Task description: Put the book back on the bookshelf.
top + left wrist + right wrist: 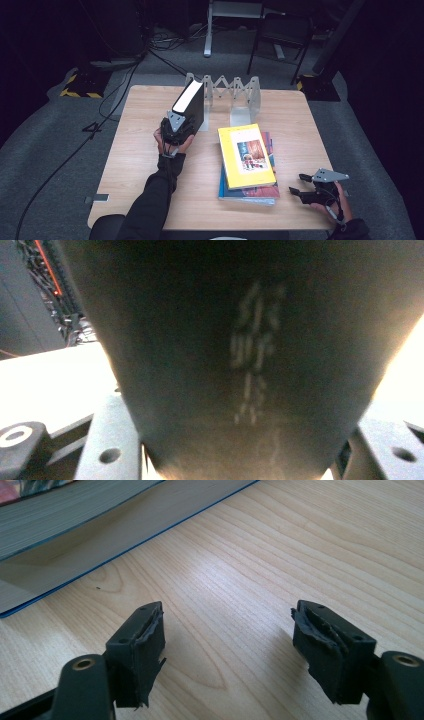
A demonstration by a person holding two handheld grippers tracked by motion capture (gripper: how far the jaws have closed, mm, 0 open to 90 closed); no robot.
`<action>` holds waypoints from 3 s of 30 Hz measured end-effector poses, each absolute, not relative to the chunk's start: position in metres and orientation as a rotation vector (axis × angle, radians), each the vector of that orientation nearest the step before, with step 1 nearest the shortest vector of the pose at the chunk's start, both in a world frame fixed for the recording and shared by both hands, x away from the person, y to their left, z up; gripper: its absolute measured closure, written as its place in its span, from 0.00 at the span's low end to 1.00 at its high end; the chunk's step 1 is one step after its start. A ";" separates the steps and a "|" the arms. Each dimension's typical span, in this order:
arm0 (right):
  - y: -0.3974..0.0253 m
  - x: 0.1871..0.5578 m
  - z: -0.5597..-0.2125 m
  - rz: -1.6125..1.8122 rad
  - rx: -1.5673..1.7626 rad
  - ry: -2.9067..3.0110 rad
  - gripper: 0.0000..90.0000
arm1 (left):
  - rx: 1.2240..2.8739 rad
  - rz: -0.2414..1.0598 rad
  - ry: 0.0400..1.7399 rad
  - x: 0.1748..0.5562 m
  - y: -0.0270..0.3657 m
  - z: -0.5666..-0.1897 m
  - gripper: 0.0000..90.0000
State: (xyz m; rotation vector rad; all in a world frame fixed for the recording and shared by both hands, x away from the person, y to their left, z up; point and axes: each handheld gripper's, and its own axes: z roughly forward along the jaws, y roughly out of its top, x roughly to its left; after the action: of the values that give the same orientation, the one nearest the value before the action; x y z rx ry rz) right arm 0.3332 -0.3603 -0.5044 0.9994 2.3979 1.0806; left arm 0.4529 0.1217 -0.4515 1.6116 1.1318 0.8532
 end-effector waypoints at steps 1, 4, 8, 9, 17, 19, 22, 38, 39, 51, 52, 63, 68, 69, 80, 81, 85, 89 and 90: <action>-0.360 0.333 -0.504 1.081 1.000 2.398 0.32 | 1.611 0.858 1.140 0.453 0.121 -0.452 0.53; -0.360 0.333 -0.504 1.081 1.000 2.398 0.32 | 1.605 0.872 1.169 0.453 0.116 -0.452 0.55; -0.360 0.333 -0.504 1.081 1.000 2.398 0.32 | 1.585 0.900 1.214 0.458 0.107 -0.450 0.56; -0.360 0.333 -0.504 1.081 1.000 2.398 0.32 | 1.582 0.906 1.226 0.460 0.106 -0.449 0.56; -0.360 0.333 -0.504 1.081 1.001 2.398 0.32 | 1.537 0.937 1.289 0.470 0.096 -0.449 0.55; -0.360 0.333 -0.504 1.082 1.001 2.397 0.32 | 1.529 0.936 1.294 0.471 0.096 -0.450 0.54; -0.360 0.333 -0.504 1.082 1.001 2.397 0.32 | 1.532 0.921 1.276 0.470 0.099 -0.451 0.53; -0.360 0.333 -0.504 1.080 1.002 2.395 0.31 | 1.632 0.785 1.265 0.439 0.114 -0.477 0.51; -0.360 0.333 -0.504 1.078 1.001 2.395 0.31 | 1.642 0.788 1.270 0.437 0.112 -0.480 0.53; -0.360 0.333 -0.504 1.077 1.007 2.394 0.31 | 1.629 0.806 1.312 0.444 0.103 -0.482 0.58; -0.360 0.333 -0.504 1.077 1.007 2.394 0.31 | 1.632 0.805 1.313 0.447 0.102 -0.481 0.58; -0.360 0.333 -0.504 1.077 1.006 2.393 0.31 | 1.612 0.781 1.352 0.467 0.091 -0.480 0.56; -0.360 0.333 -0.504 1.076 1.006 2.393 0.31 | 1.651 0.746 1.337 0.458 0.095 -0.482 0.50; -0.360 0.333 -0.504 1.076 1.006 2.393 0.31 | 1.672 0.745 1.327 0.455 0.095 -0.483 0.50; -0.360 0.333 -0.504 1.077 1.008 2.394 0.31 | 1.665 0.797 1.350 0.459 0.094 -0.488 0.60; -0.360 0.333 -0.504 1.077 1.008 2.394 0.31 | 1.662 0.797 1.358 0.461 0.094 -0.488 0.60; -0.360 0.333 -0.504 1.077 1.007 2.393 0.31 | 1.627 0.821 1.423 0.470 0.088 -0.487 0.61; -0.360 0.333 -0.504 1.076 1.006 2.393 0.31 | 1.578 0.830 1.481 0.472 0.084 -0.486 0.61; -0.360 0.333 -0.504 1.076 1.006 2.393 0.31 | 1.578 0.838 1.484 0.473 0.083 -0.486 0.61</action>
State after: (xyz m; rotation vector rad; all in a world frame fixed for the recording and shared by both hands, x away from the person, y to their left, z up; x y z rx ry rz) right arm 0.3332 -0.3603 -0.5043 1.0062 2.3933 1.0761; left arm 0.4725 0.0826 -0.4858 1.5778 1.4841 0.8385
